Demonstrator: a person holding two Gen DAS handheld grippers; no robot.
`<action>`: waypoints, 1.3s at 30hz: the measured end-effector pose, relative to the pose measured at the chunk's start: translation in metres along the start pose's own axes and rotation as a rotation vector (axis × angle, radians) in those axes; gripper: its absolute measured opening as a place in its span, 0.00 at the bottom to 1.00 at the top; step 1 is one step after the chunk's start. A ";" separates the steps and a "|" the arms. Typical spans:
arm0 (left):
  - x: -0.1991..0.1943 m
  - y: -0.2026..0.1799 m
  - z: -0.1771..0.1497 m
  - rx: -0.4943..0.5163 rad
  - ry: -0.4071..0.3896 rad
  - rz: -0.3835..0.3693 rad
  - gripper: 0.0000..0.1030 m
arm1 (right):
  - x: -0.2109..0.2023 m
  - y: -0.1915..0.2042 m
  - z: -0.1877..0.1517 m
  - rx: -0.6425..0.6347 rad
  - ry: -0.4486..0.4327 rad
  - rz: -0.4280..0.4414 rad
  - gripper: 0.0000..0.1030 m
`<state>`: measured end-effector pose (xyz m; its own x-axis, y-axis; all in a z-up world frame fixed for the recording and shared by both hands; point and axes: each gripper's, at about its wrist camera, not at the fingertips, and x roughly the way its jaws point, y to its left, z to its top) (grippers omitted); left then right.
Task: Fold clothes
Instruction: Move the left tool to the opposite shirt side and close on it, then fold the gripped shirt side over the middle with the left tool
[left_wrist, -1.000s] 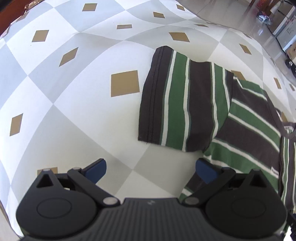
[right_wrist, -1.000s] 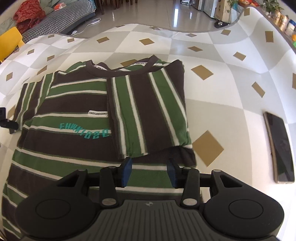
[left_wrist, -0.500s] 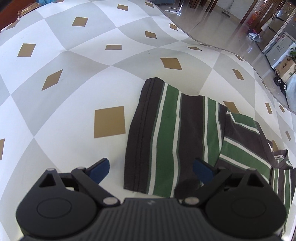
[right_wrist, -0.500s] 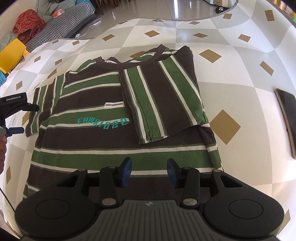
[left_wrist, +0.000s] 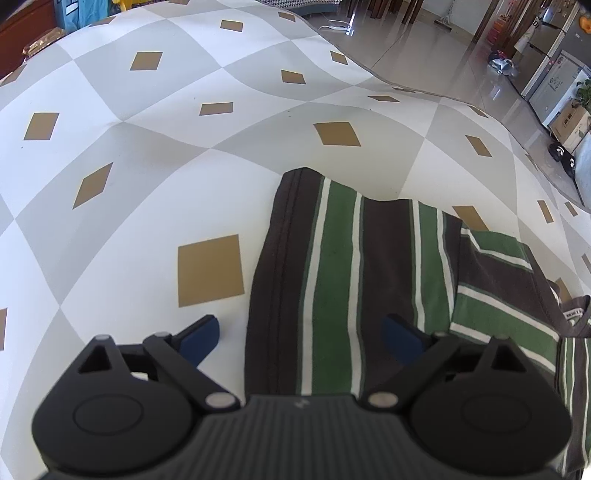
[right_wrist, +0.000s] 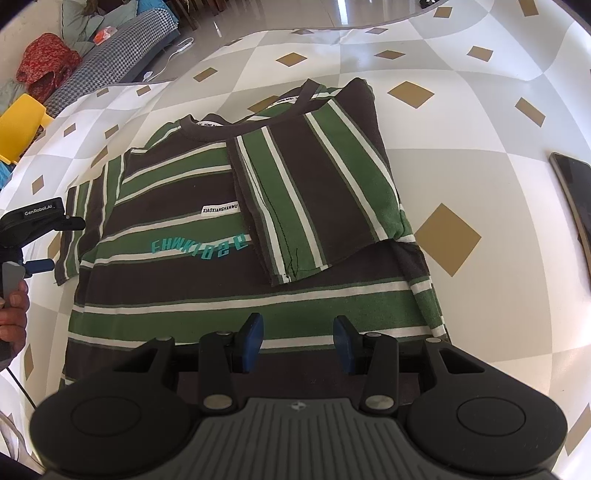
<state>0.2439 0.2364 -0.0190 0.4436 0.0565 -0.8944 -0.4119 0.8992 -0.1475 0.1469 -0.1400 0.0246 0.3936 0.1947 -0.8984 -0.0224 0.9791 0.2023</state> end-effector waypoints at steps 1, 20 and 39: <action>0.001 -0.002 -0.001 0.009 -0.003 0.008 0.94 | 0.000 0.000 0.000 0.000 0.001 0.002 0.39; -0.011 -0.007 -0.004 -0.041 -0.058 -0.076 0.10 | 0.003 -0.001 0.001 0.015 0.010 0.005 0.39; -0.067 -0.085 -0.027 0.120 -0.159 -0.272 0.07 | -0.004 -0.008 -0.005 0.023 0.004 0.002 0.39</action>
<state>0.2276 0.1445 0.0424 0.6472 -0.1339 -0.7505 -0.1692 0.9347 -0.3127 0.1407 -0.1479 0.0244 0.3897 0.1964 -0.8997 -0.0014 0.9771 0.2127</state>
